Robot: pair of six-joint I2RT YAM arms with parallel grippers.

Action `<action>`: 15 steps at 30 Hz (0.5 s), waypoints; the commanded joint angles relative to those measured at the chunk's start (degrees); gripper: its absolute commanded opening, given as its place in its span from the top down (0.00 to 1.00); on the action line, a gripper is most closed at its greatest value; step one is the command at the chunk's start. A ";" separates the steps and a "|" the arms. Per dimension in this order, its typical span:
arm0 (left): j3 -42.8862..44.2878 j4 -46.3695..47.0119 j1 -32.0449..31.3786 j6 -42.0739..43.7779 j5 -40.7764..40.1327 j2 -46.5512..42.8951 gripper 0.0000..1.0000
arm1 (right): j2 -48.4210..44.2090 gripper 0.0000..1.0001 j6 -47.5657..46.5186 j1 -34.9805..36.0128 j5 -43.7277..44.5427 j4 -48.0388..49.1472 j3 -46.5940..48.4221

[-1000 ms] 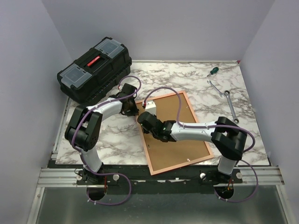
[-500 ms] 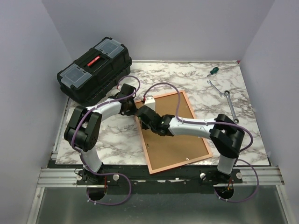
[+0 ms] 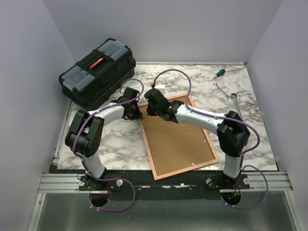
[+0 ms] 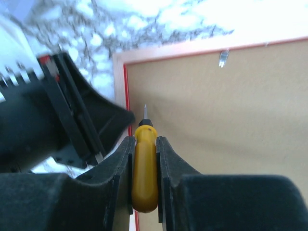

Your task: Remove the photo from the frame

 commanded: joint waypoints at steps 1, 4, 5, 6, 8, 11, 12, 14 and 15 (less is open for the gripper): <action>-0.55 -7.83 -0.48 0.53 2.70 0.55 1.00 | -1.10 1.00 -3.54 -1.18 -3.41 -0.84 4.64; 0.86 -8.56 -0.48 1.36 2.74 0.08 1.00 | -3.63 1.00 -3.54 -1.18 -4.42 -3.48 4.19; 1.48 -8.78 -0.48 1.73 2.39 -0.30 0.99 | -5.67 1.00 -3.58 -1.18 -4.62 -3.28 2.36; 1.97 -9.08 -0.49 2.18 2.03 -0.64 0.89 | -7.78 1.00 -3.54 -1.16 -4.86 -2.99 0.46; 3.76 -10.05 -0.48 3.21 1.43 -1.70 0.70 | -13.59 1.00 -3.97 -1.18 -4.69 -2.21 -4.76; 5.45 -11.14 -0.48 4.67 0.90 -4.20 0.41 | -22.12 1.00 -5.86 -1.18 -4.73 -1.99 -13.98; 5.66 -11.50 -0.48 5.14 0.85 -5.52 0.34 | -25.26 1.00 -6.24 -1.18 -3.91 -3.00 -16.58; 5.00 -12.55 -0.70 6.11 0.96 -7.80 0.25 | -30.16 1.00 -6.51 -1.18 -2.57 -6.00 -20.51; 3.99 -13.02 -0.94 6.43 1.07 -9.25 0.23 | -32.76 1.00 -6.27 -1.18 -1.58 -7.22 -22.27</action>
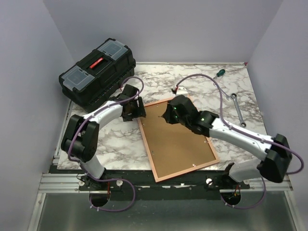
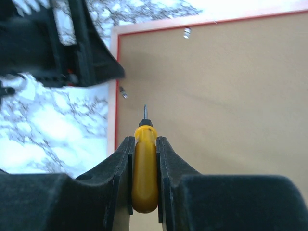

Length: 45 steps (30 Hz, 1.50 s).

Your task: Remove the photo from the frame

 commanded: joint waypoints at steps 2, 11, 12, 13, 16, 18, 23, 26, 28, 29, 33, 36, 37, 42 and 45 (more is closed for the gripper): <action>-3.09 -3.63 -1.56 3.52 1.16 -10.40 0.20 | -12.37 1.00 -0.74 0.08 3.31 -7.91 -9.18; -18.66 -1.64 -15.58 -4.39 -1.08 -21.39 0.28 | -28.69 1.00 6.16 0.07 3.53 -16.39 -15.68; -19.56 -0.64 -16.47 -5.80 -1.08 -20.90 0.30 | -29.63 0.99 6.59 0.14 3.44 -17.05 -15.89; -20.37 -0.13 -17.02 -6.84 -2.93 -20.09 0.35 | -30.78 0.99 7.00 0.07 3.08 -17.28 -16.24; -22.09 2.38 -19.37 -9.19 -5.23 -19.05 0.46 | -32.73 0.99 7.89 0.11 2.31 -19.15 -15.97; -22.23 3.16 -20.10 -9.65 -5.84 -18.10 0.55 | -33.41 0.99 8.33 0.07 2.17 -21.06 -15.28; -16.22 -1.05 -20.13 -5.21 -8.35 -13.82 0.80 | -35.25 0.99 9.04 0.07 2.74 -24.60 -13.65; -7.65 -6.89 -19.60 0.69 -10.22 -5.37 0.82 | -36.40 1.00 9.17 0.11 3.49 -24.27 -14.42; -1.82 -10.58 -18.23 5.26 -8.49 0.51 0.91 | -36.45 0.99 9.41 0.08 3.69 -23.91 -14.79; 0.39 -11.99 -17.62 6.56 -8.45 2.74 0.94 | -36.24 1.00 9.47 0.15 3.47 -23.86 -14.80; 7.43 -15.21 -14.69 12.61 -10.13 6.20 1.00 | -35.05 0.99 9.45 0.15 2.58 -24.26 -14.95; 14.77 -20.23 -13.37 18.57 -15.51 9.58 1.00 | -35.78 0.99 9.88 0.20 1.41 -23.41 -16.67; 17.02 -21.28 -12.87 20.75 -16.83 11.18 1.00 | -35.97 0.99 9.89 0.20 0.92 -22.85 -17.38; 23.62 -22.38 -9.43 23.67 -15.07 15.96 0.86 | -33.73 1.00 8.12 0.19 -3.94 -21.04 -18.94; 21.35 -20.00 -9.12 20.72 -11.28 10.51 0.52 | -32.11 0.99 8.21 0.15 -5.05 -21.72 -18.74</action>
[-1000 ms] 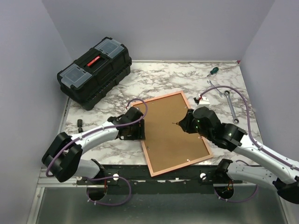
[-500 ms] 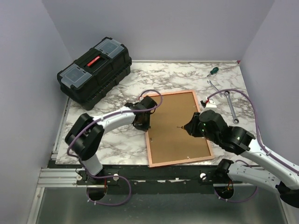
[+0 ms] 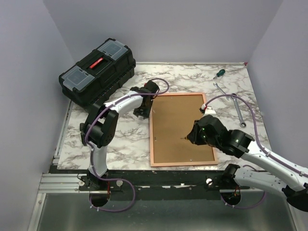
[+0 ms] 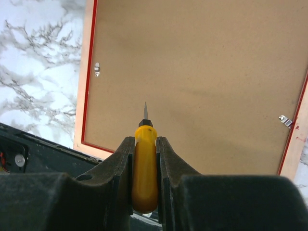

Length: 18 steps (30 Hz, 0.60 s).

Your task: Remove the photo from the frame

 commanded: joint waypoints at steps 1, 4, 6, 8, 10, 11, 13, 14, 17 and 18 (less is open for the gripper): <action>-1.86 -0.45 0.75 -0.87 3.69 -8.26 0.49 | 1.55 1.00 -0.43 0.17 -3.53 0.53 -0.23; -9.69 3.37 0.30 -4.83 9.13 -17.97 0.40 | 0.66 0.99 -0.80 0.17 -3.31 1.09 -0.32; -16.12 6.66 -0.08 -9.09 13.37 -24.54 0.35 | 0.47 0.99 -1.12 0.19 -2.95 1.85 -0.48; -21.59 7.92 -2.04 -15.23 13.80 -28.49 0.30 | 0.79 1.00 -1.86 0.22 -3.01 2.07 -0.28; -26.93 9.58 -5.54 -21.55 12.17 -31.80 0.30 | 1.31 1.00 -2.36 0.17 -2.88 2.08 0.05; -29.55 10.41 -7.33 -24.49 10.34 -33.13 0.30 | 1.59 0.99 -2.68 0.22 -2.73 2.10 0.14; -34.02 12.11 -10.83 -30.78 8.98 -35.52 0.30 | 1.54 1.00 -2.83 0.19 -2.55 2.49 0.13; -36.16 12.71 -12.63 -34.70 7.92 -36.40 0.30 | 1.35 0.99 -2.83 0.20 -2.47 2.70 0.06; -39.85 14.98 -18.29 -41.86 4.96 -36.62 0.33 | 0.73 1.00 -2.74 0.17 -2.44 2.88 -0.12; -39.94 15.28 -19.63 -42.53 4.37 -35.89 0.34 | 0.46 0.99 -2.70 0.23 -2.34 2.98 -0.31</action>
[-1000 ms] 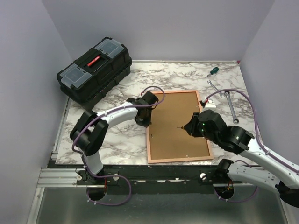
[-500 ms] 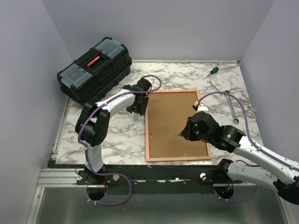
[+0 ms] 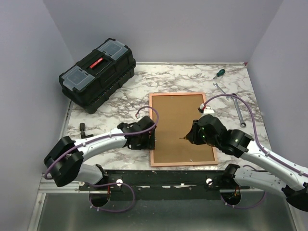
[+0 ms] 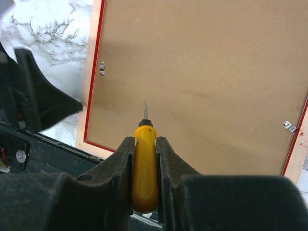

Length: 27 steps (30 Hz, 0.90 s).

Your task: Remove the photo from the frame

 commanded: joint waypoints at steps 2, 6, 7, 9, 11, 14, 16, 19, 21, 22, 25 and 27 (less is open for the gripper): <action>-1.31 2.56 -7.04 -14.04 -5.17 2.39 0.37 | -1.35 1.00 -0.92 0.18 -0.37 1.43 -0.35; 1.02 0.74 -8.77 -13.86 -5.58 7.27 0.44 | -1.90 0.99 -0.49 0.17 -0.38 0.88 -0.17; 1.46 0.68 -8.77 -13.23 -5.27 8.31 0.44 | -2.06 1.00 -0.25 0.24 -0.35 0.85 -0.23; 2.35 0.49 -8.86 -12.18 -5.13 9.75 0.44 | -2.22 1.00 0.07 0.17 -0.54 0.96 -0.43; 3.69 -1.50 -8.80 -11.13 -6.17 11.32 0.51 | -2.27 0.99 0.31 0.20 -0.82 0.81 -0.47; 6.38 -4.61 -8.77 -3.65 -9.68 13.89 0.69 | -2.07 1.00 0.53 0.18 -0.80 0.27 -0.23; 8.71 -7.71 -8.54 1.17 -13.48 15.33 0.83 | -2.14 0.99 0.64 0.17 -0.64 0.01 0.00; 10.15 -7.33 -5.45 10.84 -14.97 15.89 0.97 | -1.83 1.00 0.54 0.19 -1.02 -0.10 -0.01; 11.52 -7.21 -1.71 16.68 -13.45 16.20 1.00 | -1.29 0.99 0.39 0.20 -1.56 0.23 -0.20; 12.14 -6.92 0.12 19.58 -12.49 16.50 1.00 | -0.94 0.99 0.35 0.18 -1.91 0.46 -0.39; 13.85 -6.34 4.66 27.63 -10.26 17.47 1.00 | 1.28 0.99 0.43 0.24 -3.57 1.67 -1.22; 15.23 -6.76 6.77 31.70 -11.20 18.38 1.00 | 2.92 1.00 0.63 0.26 -5.07 2.64 -1.87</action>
